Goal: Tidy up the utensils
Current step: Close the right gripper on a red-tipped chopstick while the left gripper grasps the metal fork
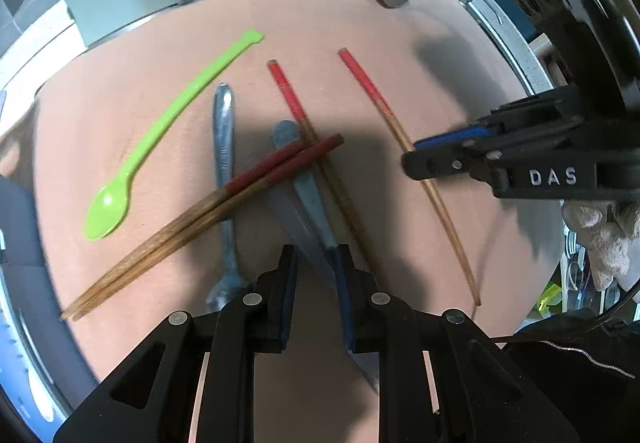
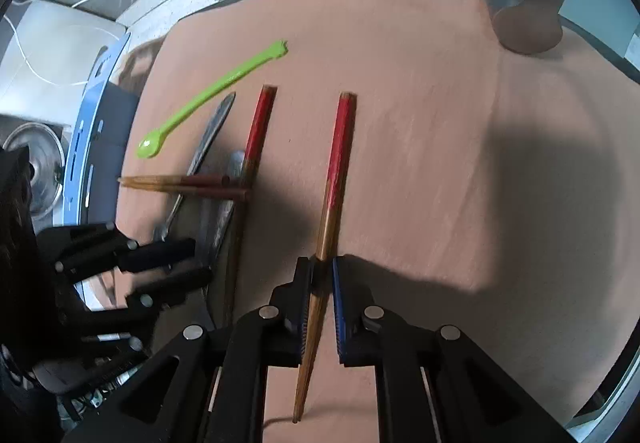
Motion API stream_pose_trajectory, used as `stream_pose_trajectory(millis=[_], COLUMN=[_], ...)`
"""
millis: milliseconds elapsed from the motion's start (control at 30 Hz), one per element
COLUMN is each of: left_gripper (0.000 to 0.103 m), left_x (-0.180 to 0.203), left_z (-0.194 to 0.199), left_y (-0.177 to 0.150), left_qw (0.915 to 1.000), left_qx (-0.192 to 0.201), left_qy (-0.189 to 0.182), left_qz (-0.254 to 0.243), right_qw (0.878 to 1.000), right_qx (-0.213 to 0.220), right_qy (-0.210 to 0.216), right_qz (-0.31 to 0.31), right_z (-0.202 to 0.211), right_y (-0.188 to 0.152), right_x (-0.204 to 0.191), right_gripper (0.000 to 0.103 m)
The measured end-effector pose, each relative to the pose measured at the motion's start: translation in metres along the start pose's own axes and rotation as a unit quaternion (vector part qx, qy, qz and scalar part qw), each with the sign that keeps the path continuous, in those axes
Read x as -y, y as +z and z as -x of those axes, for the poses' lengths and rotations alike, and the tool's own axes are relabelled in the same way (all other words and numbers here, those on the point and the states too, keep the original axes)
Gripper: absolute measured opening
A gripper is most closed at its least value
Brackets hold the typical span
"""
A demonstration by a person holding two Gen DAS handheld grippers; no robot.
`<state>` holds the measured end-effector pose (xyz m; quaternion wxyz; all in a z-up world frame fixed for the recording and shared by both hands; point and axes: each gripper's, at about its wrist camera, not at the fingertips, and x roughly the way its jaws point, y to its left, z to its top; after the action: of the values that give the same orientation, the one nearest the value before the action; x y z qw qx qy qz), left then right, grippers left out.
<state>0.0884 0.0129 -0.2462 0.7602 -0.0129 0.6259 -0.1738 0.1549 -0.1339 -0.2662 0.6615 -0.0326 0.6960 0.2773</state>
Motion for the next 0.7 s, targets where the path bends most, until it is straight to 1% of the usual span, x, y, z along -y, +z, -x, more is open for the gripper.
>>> stream_pose_trajectory(millis=[33, 100, 133, 233, 300, 367, 433, 500, 567, 633, 700], left_gripper=[0.017, 0.017, 0.017, 0.017, 0.017, 0.014, 0.010, 0.006, 0.006, 0.006, 0.006], left_x=[-0.004, -0.013, -0.015, -0.006, 0.002, 0.004, 0.000, -0.006, -0.011, -0.012, -0.008], left_z=[0.000, 0.000, 0.000, -0.003, -0.007, -0.008, -0.007, -0.005, -0.002, 0.000, 0.000], left_y=[0.001, -0.001, -0.001, 0.000, 0.003, 0.005, 0.004, 0.002, -0.004, -0.011, -0.016], left_qw=[1.0000, 0.9997, 0.9997, 0.9998, 0.9994, 0.9991, 0.9995, 0.9995, 0.9991, 0.9986, 0.9983], left_qx=[-0.002, -0.006, -0.006, -0.009, -0.008, -0.005, -0.001, 0.003, 0.005, 0.006, 0.005], left_qy=[0.003, -0.006, -0.004, 0.018, 0.032, 0.040, 0.033, 0.022, 0.003, -0.012, -0.018], left_qz=[0.005, 0.021, 0.022, 0.006, -0.009, -0.011, 0.000, 0.021, 0.041, 0.051, 0.055], right_qw=[1.000, 1.000, 1.000, 1.000, 1.000, 1.000, 0.999, 1.000, 1.000, 0.999, 0.998], right_qx=[0.002, 0.002, 0.002, 0.001, 0.003, 0.006, 0.009, 0.010, 0.009, 0.007, 0.007], right_qy=[-0.001, 0.001, 0.002, -0.002, -0.013, -0.026, -0.030, -0.016, 0.004, 0.024, 0.036], right_qz=[0.002, -0.001, -0.003, -0.008, -0.001, 0.013, 0.018, 0.001, -0.022, -0.042, -0.054], right_z=[0.000, 0.000, -0.001, -0.003, -0.005, -0.006, -0.006, -0.005, -0.004, -0.004, -0.003], right_y=[-0.001, -0.001, 0.000, 0.001, 0.001, 0.000, 0.001, 0.000, -0.002, -0.006, -0.012], right_x=[0.000, 0.001, 0.000, -0.002, -0.008, -0.015, -0.017, -0.011, -0.003, 0.004, 0.009], right_gripper=[0.010, 0.010, 0.010, 0.010, 0.010, 0.010, 0.009, 0.008, 0.006, 0.006, 0.006])
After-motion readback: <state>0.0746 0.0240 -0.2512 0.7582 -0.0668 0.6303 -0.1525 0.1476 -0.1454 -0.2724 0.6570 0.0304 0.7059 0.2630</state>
